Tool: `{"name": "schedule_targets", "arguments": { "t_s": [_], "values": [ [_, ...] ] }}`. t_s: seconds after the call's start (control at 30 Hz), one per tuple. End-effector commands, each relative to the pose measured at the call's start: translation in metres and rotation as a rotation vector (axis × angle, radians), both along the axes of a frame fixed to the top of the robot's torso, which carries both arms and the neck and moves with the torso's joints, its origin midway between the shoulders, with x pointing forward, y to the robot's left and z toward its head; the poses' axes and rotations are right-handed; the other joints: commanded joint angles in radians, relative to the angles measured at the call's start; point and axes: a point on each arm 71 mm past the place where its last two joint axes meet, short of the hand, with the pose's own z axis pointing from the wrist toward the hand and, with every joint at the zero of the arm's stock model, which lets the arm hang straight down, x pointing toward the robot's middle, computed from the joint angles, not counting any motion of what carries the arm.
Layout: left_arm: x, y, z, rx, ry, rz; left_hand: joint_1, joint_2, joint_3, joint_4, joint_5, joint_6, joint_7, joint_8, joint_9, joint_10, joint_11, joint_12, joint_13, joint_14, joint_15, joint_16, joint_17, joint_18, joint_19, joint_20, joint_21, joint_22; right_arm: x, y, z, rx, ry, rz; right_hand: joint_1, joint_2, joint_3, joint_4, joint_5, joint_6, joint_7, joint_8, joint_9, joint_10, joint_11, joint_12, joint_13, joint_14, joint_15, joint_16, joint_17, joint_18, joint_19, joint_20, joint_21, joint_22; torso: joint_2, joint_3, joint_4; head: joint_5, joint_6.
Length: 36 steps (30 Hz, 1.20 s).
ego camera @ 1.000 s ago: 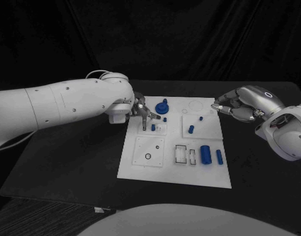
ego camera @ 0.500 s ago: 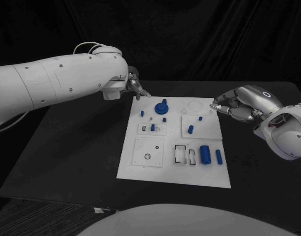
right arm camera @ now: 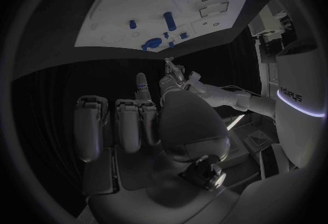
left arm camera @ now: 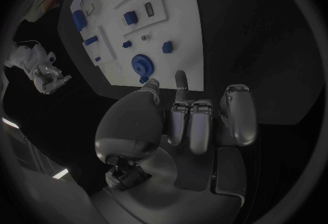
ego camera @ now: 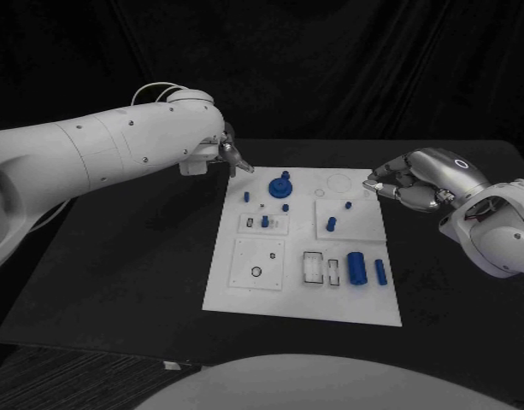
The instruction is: Assemble the parts on the task board
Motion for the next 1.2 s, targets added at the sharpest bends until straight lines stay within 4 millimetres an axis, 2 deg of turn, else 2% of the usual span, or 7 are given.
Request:
{"name": "schedule_targets", "arguments": {
  "t_s": [0.03,0.17,0.23,0.27,0.43,0.67,1.2],
  "values": [
    [0.002,-0.002,-0.003,-0.005,0.012,-0.024,-0.003,0.008,-0.001,0.008,0.007,0.009,-0.002,0.009,0.007,0.104,-0.007,0.003,0.263,0.106,-0.006,0.003,0.263,0.0,0.002,-0.001,0.003,0.183,0.0,0.0,-0.001,-0.002,0.004,-0.006,0.011,0.0,0.005,0.002,0.005,-0.002,0.006,-0.005,-0.001,0.104,0.008,0.001,0.262,0.097,0.007,-0.003,0.21,-0.004,0.068,0.009,-0.001,0.237,0.005,-0.0021,-0.0008,0.0,0.0],
    [0.005,-0.002,-0.006,-0.004,0.016,-0.021,-0.009,0.006,-0.008,0.016,-0.001,0.004,-0.001,0.015,0.017,0.104,-0.007,0.003,0.263,0.106,-0.007,0.003,0.263,0.0,-0.001,-0.001,-0.001,0.182,0.0,0.0,-0.001,-0.002,0.004,-0.006,0.012,0.0,0.005,0.002,0.005,-0.002,0.006,-0.005,-0.001,0.104,0.008,0.001,0.262,0.096,0.007,-0.004,0.209,-0.004,0.068,0.009,-0.001,0.237,0.003,-0.0021,0.0002,0.001,0.0],
    [0.005,-0.003,-0.007,-0.006,0.019,-0.024,-0.013,0.007,-0.013,0.02,-0.021,-0.006,0.0,0.016,0.024,0.104,-0.006,0.003,0.263,0.106,-0.006,0.003,0.263,0.0,-0.002,-0.001,-0.001,0.182,-0.001,0.0,-0.001,-0.001,0.003,-0.006,0.012,0.0,0.005,0.002,0.005,-0.002,0.006,-0.005,-0.001,0.104,0.008,0.001,0.262,0.096,0.007,-0.004,0.209,-0.004,0.068,0.009,-0.001,0.237,0.002,-0.0019,0.0,0.001,0.0],
    [0.005,-0.003,-0.008,-0.007,0.022,-0.026,-0.017,0.008,-0.018,0.022,-0.043,-0.011,0.002,0.015,0.026,0.104,-0.005,0.003,0.263,0.106,-0.005,0.003,0.263,0.0,-0.002,-0.001,-0.001,0.182,-0.001,0.0,-0.001,-0.001,0.003,-0.005,0.012,0.0,0.005,0.002,0.005,-0.002,0.006,-0.005,-0.001,0.104,0.008,0.001,0.262,0.096,0.007,-0.004,0.209,-0.004,0.068,0.009,-0.001,0.237,0.001,-0.0017,-0.0002,0.001,0.0],
    [0.003,-0.006,-0.014,-0.002,0.047,-0.04,-0.026,0.013,-0.026,0.023,-0.067,-0.02,0.005,0.006,0.025,0.104,-0.002,0.003,0.263,0.106,-0.004,0.003,0.263,0.0,-0.003,0.0,-0.003,0.182,-0.001,0.0,-0.002,0.0,0.004,-0.004,0.012,0.0,0.005,0.002,0.005,-0.001,0.006,-0.004,-0.001,0.104,0.008,0.001,0.262,0.096,0.007,-0.004,0.208,-0.004,0.068,0.009,-0.001,0.237,0.0,-0.0013,-0.0005,0.003,0.0],
    [0.0,-0.009,-0.021,0.004,0.083,-0.059,-0.03,0.015,-0.028,0.024,-0.073,-0.022,0.006,0.003,0.023,0.104,-0.001,0.003,0.263,0.106,-0.003,0.003,0.263,0.001,-0.006,0.001,-0.007,0.18,-0.001,0.0,-0.002,0.0,0.006,-0.004,0.012,0.0,0.005,0.002,0.005,-0.001,0.006,-0.004,-0.001,0.104,0.008,0.001,0.262,0.096,0.007,-0.004,0.208,-0.004,0.068,0.009,-0.001,0.237,0.001,-0.0003,-0.0008,0.002,0.0],
    [-0.006,-0.011,-0.029,0.019,0.128,-0.077,-0.031,0.022,-0.028,0.023,-0.073,-0.016,0.005,0.002,0.021,0.104,-0.001,0.003,0.263,0.106,-0.002,0.003,0.263,0.002,-0.008,0.002,-0.012,0.179,-0.001,0.0,-0.003,-0.003,0.012,-0.003,0.014,0.001,0.006,0.003,0.005,0.0,0.006,-0.004,-0.001,0.104,0.009,0.001,0.262,0.096,0.007,-0.004,0.208,-0.004,0.068,0.009,-0.001,0.237,0.0,-0.0007,0.0001,0.005,0.0]
  ]
}}
